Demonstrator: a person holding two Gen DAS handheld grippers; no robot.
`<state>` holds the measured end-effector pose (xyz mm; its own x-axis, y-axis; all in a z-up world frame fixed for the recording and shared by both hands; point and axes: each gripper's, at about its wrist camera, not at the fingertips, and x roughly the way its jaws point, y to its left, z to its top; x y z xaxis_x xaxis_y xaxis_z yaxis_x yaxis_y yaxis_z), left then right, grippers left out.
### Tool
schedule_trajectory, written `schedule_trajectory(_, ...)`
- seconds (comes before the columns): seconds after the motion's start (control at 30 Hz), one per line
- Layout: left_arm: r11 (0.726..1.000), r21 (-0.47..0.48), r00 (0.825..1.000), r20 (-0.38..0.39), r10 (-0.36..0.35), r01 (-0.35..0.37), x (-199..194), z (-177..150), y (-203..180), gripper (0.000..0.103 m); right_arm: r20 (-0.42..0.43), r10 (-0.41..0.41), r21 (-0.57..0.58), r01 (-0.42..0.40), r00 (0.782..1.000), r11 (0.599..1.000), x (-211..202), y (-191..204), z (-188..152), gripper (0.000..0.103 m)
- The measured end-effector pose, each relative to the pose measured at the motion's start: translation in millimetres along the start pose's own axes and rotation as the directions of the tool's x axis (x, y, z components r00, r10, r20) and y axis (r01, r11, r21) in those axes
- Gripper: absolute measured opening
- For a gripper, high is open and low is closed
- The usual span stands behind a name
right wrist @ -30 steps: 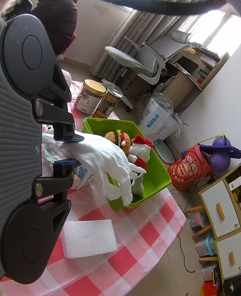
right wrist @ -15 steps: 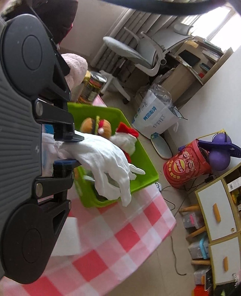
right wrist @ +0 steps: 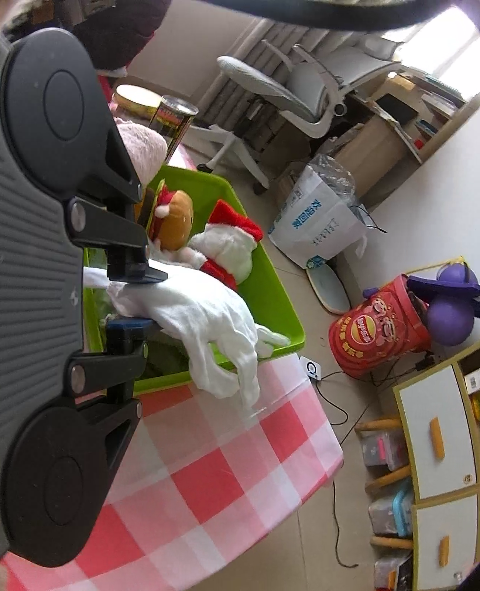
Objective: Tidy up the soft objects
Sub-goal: 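Carry the pink bunny and white gloves over the green bin, then open both grippers to drop the bunny and gloves into the bin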
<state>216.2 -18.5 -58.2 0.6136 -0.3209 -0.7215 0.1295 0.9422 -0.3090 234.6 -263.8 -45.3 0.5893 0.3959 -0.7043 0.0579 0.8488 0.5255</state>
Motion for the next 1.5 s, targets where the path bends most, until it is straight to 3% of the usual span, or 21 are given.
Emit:
schedule_trajectory(0.33,0.998,0.049,0.998,-0.055,0.03,-0.028,29,-8,-3,0.058,-0.024,-0.014,-0.039,0.013,1.0,0.999,25,-8,2,0.0)
schedule_trajectory(0.83,0.984,0.149,0.993,-0.05,0.103,-0.095,46,-6,-17,0.06,-0.014,-0.119,-0.134,0.116,0.993,0.984,41,1,5,0.0)
schedule_trajectory(1.1,0.986,0.144,0.996,-0.019,0.082,-0.078,40,-9,-10,0.067,-0.008,-0.105,-0.127,0.103,0.994,0.987,35,1,2,0.001)
schedule_trajectory(1.13,0.987,0.141,0.997,-0.017,0.079,-0.076,39,-10,-10,0.068,-0.01,-0.099,-0.118,0.098,0.995,0.988,33,0,3,0.002)
schedule_trajectory(1.27,0.991,0.124,0.999,-0.008,0.052,-0.05,34,-10,-6,0.073,-0.007,-0.079,-0.106,0.078,0.997,0.991,23,0,4,0.023)
schedule_trajectory(1.5,0.995,0.095,1.0,0.009,0.001,-0.002,21,-11,-1,0.081,0.028,-0.029,-0.057,0.031,0.999,0.998,0,-4,6,0.04)
